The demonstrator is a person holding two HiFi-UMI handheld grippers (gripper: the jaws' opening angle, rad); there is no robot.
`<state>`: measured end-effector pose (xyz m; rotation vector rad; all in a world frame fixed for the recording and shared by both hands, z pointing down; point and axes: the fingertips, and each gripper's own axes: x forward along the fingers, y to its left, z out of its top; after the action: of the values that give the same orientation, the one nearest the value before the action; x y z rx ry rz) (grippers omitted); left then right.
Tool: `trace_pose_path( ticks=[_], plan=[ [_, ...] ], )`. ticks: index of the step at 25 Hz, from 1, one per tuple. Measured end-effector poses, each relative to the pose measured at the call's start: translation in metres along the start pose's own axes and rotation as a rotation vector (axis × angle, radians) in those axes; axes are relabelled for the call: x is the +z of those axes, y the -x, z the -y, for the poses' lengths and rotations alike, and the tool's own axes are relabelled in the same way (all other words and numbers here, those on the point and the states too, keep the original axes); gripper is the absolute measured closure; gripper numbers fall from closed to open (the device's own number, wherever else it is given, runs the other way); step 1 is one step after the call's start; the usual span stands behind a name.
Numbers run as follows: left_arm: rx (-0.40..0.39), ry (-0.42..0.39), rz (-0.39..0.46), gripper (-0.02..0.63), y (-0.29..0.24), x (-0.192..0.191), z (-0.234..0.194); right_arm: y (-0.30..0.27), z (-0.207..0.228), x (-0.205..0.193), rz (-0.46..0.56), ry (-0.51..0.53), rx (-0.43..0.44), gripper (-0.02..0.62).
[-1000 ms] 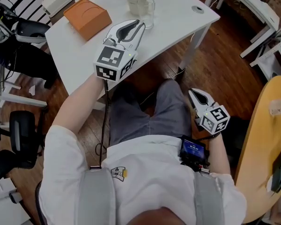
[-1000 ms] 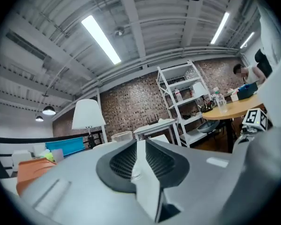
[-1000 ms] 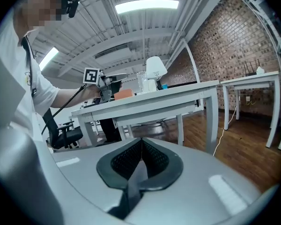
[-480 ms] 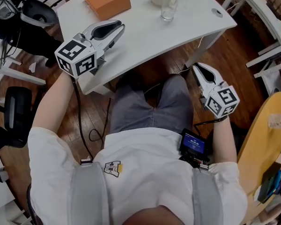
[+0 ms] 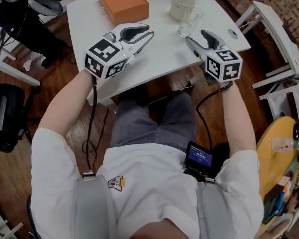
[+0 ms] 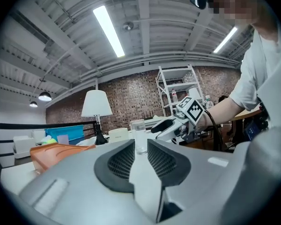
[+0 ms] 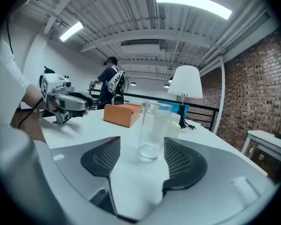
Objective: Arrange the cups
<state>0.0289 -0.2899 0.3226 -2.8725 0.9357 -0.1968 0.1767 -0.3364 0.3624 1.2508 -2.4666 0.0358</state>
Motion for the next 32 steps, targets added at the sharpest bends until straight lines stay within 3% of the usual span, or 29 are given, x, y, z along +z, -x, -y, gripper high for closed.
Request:
trace_pose_path(
  ticks=[3,6,10,12,14,19,24,32],
  plan=[
    [0.003,-0.031,0.022,0.508,-0.007,0.001,0.001,-0.028,0.010,0.001,-0.035,0.002,-0.016,0.250],
    [-0.002,-0.035,0.032,0.497,-0.013,0.002,0.002,-0.047,0.018,0.003,-0.051,-0.012,-0.024,0.239],
    [0.007,-0.040,0.042,0.497,-0.015,0.005,0.000,-0.060,0.021,0.010,-0.050,-0.017,-0.048,0.250],
    [0.014,-0.033,0.041,0.497,-0.015,0.004,-0.001,-0.064,0.021,0.011,-0.056,-0.014,-0.068,0.310],
    [0.029,-0.023,0.039,0.497,-0.014,0.003,-0.003,-0.065,0.019,0.012,-0.061,-0.022,-0.063,0.319],
    [0.081,-0.008,0.020,0.497,-0.006,-0.001,-0.017,-0.073,-0.020,0.024,-0.074,0.038,0.053,0.325],
    [0.147,0.009,0.005,0.497,0.010,-0.007,-0.042,-0.086,-0.069,0.061,-0.020,0.073,0.170,0.325],
    [0.217,0.109,0.024,0.497,0.030,-0.017,-0.079,-0.121,-0.096,0.150,0.092,0.104,0.236,0.325]
  ],
)
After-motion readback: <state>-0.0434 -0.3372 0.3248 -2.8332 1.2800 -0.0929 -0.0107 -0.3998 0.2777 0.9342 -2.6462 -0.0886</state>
